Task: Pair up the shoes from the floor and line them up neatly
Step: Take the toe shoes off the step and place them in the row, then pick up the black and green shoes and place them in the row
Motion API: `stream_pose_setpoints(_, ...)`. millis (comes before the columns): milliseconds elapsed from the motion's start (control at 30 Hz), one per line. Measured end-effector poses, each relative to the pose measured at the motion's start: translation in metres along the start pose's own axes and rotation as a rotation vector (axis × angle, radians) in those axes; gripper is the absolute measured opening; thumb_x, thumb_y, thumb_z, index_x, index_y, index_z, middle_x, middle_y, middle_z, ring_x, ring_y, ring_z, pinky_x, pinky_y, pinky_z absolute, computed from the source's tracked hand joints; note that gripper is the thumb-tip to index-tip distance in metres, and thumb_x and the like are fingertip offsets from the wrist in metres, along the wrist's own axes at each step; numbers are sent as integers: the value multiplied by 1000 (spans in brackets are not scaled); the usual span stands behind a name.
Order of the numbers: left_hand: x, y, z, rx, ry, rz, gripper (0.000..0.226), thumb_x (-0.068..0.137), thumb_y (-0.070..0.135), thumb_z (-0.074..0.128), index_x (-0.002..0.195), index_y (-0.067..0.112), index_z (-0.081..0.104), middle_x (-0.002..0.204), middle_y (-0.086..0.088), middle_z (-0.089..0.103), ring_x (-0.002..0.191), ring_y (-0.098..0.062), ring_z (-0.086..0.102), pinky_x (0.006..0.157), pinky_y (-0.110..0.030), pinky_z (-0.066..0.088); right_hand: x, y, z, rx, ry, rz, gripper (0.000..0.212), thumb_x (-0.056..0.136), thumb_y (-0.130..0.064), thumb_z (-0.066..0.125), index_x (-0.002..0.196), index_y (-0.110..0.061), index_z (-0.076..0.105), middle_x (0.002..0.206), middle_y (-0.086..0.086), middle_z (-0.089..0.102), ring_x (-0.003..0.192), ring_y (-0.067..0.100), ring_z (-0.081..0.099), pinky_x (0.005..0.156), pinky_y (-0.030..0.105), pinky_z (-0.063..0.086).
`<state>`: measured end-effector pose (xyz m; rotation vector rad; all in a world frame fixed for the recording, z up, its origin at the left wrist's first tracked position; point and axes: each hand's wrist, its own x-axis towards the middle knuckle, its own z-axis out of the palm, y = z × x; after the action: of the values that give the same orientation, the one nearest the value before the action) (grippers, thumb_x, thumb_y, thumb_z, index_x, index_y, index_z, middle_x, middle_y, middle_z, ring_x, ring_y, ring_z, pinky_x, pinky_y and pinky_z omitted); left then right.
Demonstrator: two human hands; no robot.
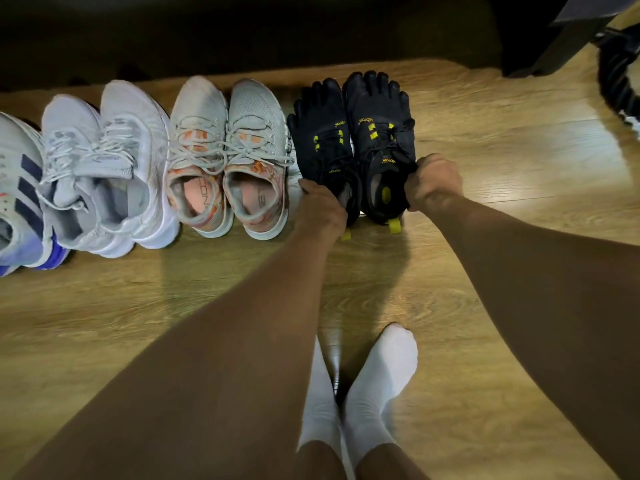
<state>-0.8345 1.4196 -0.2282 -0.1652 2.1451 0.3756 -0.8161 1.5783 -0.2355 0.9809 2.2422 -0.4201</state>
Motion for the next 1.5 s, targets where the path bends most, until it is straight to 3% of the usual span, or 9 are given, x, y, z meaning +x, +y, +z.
stream_pose_setpoints(100,-4,-6,-10,49,-39,46,63,96,17,49,146,-6,18,141,-23,43,128,-34,45,94,-32,41,-10,1,-8,-25,-145,-98,37,96,-22,52,129,-6,51,132,16,47,126,30,43,94,30,44)
stream_pose_setpoints(200,-27,-7,-26,83,-26,107,54,97,22,48,143,3,27,134,-20,50,121,-35,50,82,-32,38,-32,0,-23,-13,-208,-108,40,95,-11,50,133,0,45,136,18,48,129,32,43,100,31,42)
stream_pose_setpoints(400,-106,-9,-91,148,115,233,50,96,32,45,141,13,31,136,-16,47,124,-37,44,97,-47,42,-119,-19,-95,-73,-73,-414,40,97,-21,44,134,-8,41,125,19,55,113,35,54,90,35,44)
stream_pose_setpoints(600,-247,3,-210,239,386,319,61,97,47,39,149,17,27,155,-14,27,139,-35,29,113,-48,25,-263,-71,-230,-270,61,-755,56,99,-40,35,148,-16,25,155,12,25,142,29,25,115,42,26)
stream_pose_setpoints(800,-449,3,-324,223,617,364,62,98,52,33,151,20,25,159,-15,17,142,-34,23,115,-50,17,-424,-95,-365,-391,261,-1005,61,97,-46,37,149,-15,25,157,13,22,145,30,21,115,48,22)
stream_pose_setpoints(967,-618,-42,-372,127,869,244,74,89,63,18,147,20,35,157,-13,23,142,-34,26,116,-52,17,-569,-102,-435,-446,456,-1240,63,94,-50,40,146,-15,33,154,14,30,143,31,26,113,51,27)
stream_pose_setpoints(1100,-717,-86,-374,29,973,105,66,91,64,31,145,27,38,158,-10,22,143,-31,24,117,-53,14,-675,-114,-453,-453,565,-1429,65,91,-55,31,143,-17,39,151,12,37,141,30,32,111,52,30)
stream_pose_setpoints(1200,-781,-124,-376,-23,1100,31,72,86,66,25,141,24,46,154,-9,31,139,-32,32,115,-55,17,-747,-132,-449,-461,599,-1604,67,89,-57,29,141,-17,43,148,11,41,139,30,36,110,52,32)
stream_pose_setpoints(1500,-930,-299,-368,-150,1274,-290,74,84,68,11,147,33,30,160,-3,15,146,-24,14,120,-47,4,-944,-208,-374,-423,545,-2010,62,90,-57,37,140,-21,44,148,7,42,138,26,38,111,48,32)
